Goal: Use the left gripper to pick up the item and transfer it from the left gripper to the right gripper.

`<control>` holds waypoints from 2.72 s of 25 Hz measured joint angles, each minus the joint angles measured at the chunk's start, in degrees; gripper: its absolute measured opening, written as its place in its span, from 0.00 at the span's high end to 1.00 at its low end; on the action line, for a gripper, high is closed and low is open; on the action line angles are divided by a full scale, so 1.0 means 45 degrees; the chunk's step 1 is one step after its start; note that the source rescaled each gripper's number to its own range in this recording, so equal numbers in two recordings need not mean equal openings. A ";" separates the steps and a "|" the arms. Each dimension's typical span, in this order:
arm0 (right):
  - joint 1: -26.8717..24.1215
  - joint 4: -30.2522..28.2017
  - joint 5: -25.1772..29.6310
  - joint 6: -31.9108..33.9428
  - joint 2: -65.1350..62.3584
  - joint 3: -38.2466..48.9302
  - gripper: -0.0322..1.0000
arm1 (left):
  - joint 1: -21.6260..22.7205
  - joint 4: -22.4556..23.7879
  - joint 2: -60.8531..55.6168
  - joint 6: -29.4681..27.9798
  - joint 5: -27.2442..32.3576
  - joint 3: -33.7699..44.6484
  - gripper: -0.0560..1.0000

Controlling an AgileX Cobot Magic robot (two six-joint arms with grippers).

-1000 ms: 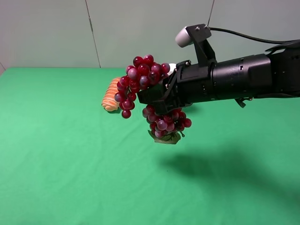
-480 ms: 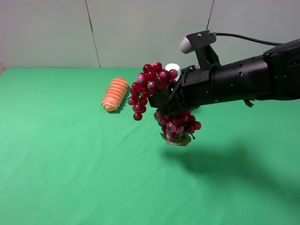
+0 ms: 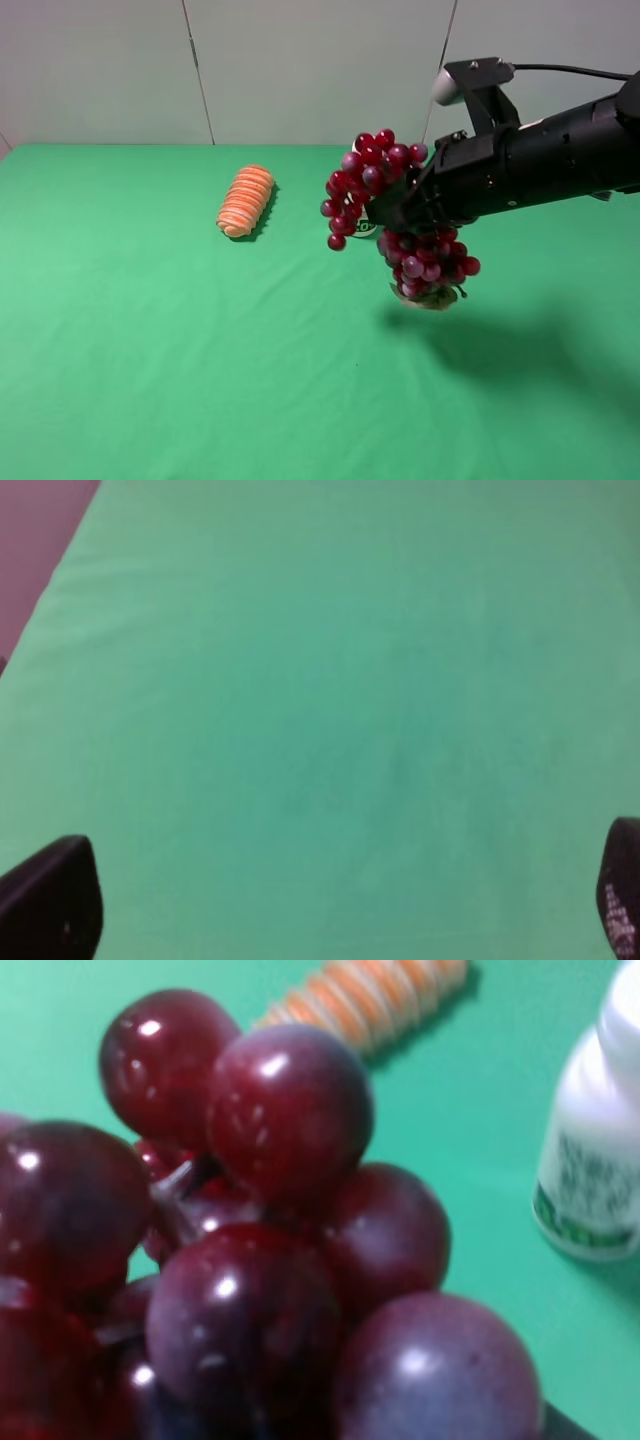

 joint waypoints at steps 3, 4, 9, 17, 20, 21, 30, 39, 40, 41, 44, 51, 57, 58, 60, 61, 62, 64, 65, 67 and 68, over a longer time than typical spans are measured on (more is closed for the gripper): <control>-0.0405 -0.1983 0.0575 0.1743 0.0000 0.0000 0.97 | 0.0000 -0.0013 0.0000 0.0000 0.0011 0.0000 0.00; -0.0554 -0.2538 0.0745 0.2322 0.0000 0.0000 0.97 | 0.0000 -0.0013 0.0000 0.0000 0.0011 0.0000 0.00; -0.1244 -0.5314 0.1572 0.4673 0.0000 0.0000 0.97 | 0.0000 -0.0013 0.0000 0.0000 0.0011 0.0000 0.00; -0.2168 -0.7845 0.2474 0.6598 0.0459 0.0000 0.97 | 0.0000 -0.0013 0.0000 0.0011 0.0011 0.0000 0.00; -0.2296 -0.8064 0.2521 0.6652 0.1103 0.0000 0.97 | 0.0000 -0.0013 0.0000 0.0011 0.0011 0.0000 0.00; -0.2296 -0.8064 0.2546 0.6664 0.1343 0.0000 0.97 | 0.0000 -0.0013 0.0000 0.0011 0.0011 0.0000 0.00; -0.2296 -0.8064 0.2582 0.6676 0.3383 0.0000 0.97 | 0.0000 -0.0013 0.0000 0.0011 0.0011 0.0000 0.00; -0.2296 -0.8075 0.2558 0.6704 0.3981 -0.0069 0.97 | 0.0000 -0.0013 0.0000 0.0011 0.0011 0.0000 0.00; -0.2296 -0.8075 0.2550 0.6704 0.3981 -0.0069 0.97 | 0.0000 -0.0013 0.0000 0.0011 0.0011 0.0000 0.00; -0.2296 -0.8075 0.2550 0.6708 0.3981 -0.0069 0.87 | 0.0000 -0.0013 0.0000 0.0011 0.0011 0.0000 0.00; -0.2296 -0.8075 0.2544 0.6762 0.3981 -0.0069 0.24 | 0.0000 -0.0013 0.0000 0.0011 0.0011 0.0000 0.00; -0.2296 -0.8102 0.2549 0.6762 0.3920 -0.0082 0.01 | 0.0000 -0.0001 0.0000 0.0011 -0.0003 0.0000 0.00; -0.2296 -0.8169 0.3648 0.6803 0.2902 -0.0896 0.00 | 0.0000 -0.0001 0.0000 0.0011 -0.0003 0.0000 0.00; -0.2296 -0.8196 0.3976 0.6806 0.2629 -0.1071 0.00 | 0.0000 -0.0001 0.0000 0.0011 -0.0003 0.0000 0.00; -0.2296 -0.8209 0.4629 0.6817 0.2034 -0.1341 0.00 | 0.0000 -0.0001 0.0000 0.0011 -0.0003 0.0000 0.00; -0.2296 -0.8212 0.4834 0.6817 0.1678 -0.1448 0.00 | 0.0000 -0.0001 0.0000 0.0011 -0.0003 0.0000 0.00; -0.2296 -0.8223 0.5047 0.6817 0.1354 -0.1523 0.00 | 0.0000 -0.0001 0.0000 0.0011 -0.0003 0.0000 0.00; -0.2296 -0.8284 0.5437 0.6831 0.0490 -0.1556 0.00 | 0.0000 -0.0001 0.0000 0.0011 -0.0003 0.0000 0.00; -0.2296 -0.8320 0.5602 0.6855 0.0020 -0.1556 0.00 | 0.0000 -0.0001 0.0000 0.0011 -0.0003 0.0000 0.00; -0.2296 -0.8430 0.5953 0.7009 -0.0856 -0.1556 0.00 | 0.0000 -0.0001 0.0000 0.0011 -0.0003 0.0000 0.00; -0.2296 -0.8501 0.6099 0.7134 -0.1354 -0.1556 0.00 | 0.0000 -0.0001 0.0000 0.0011 -0.0003 0.0000 0.00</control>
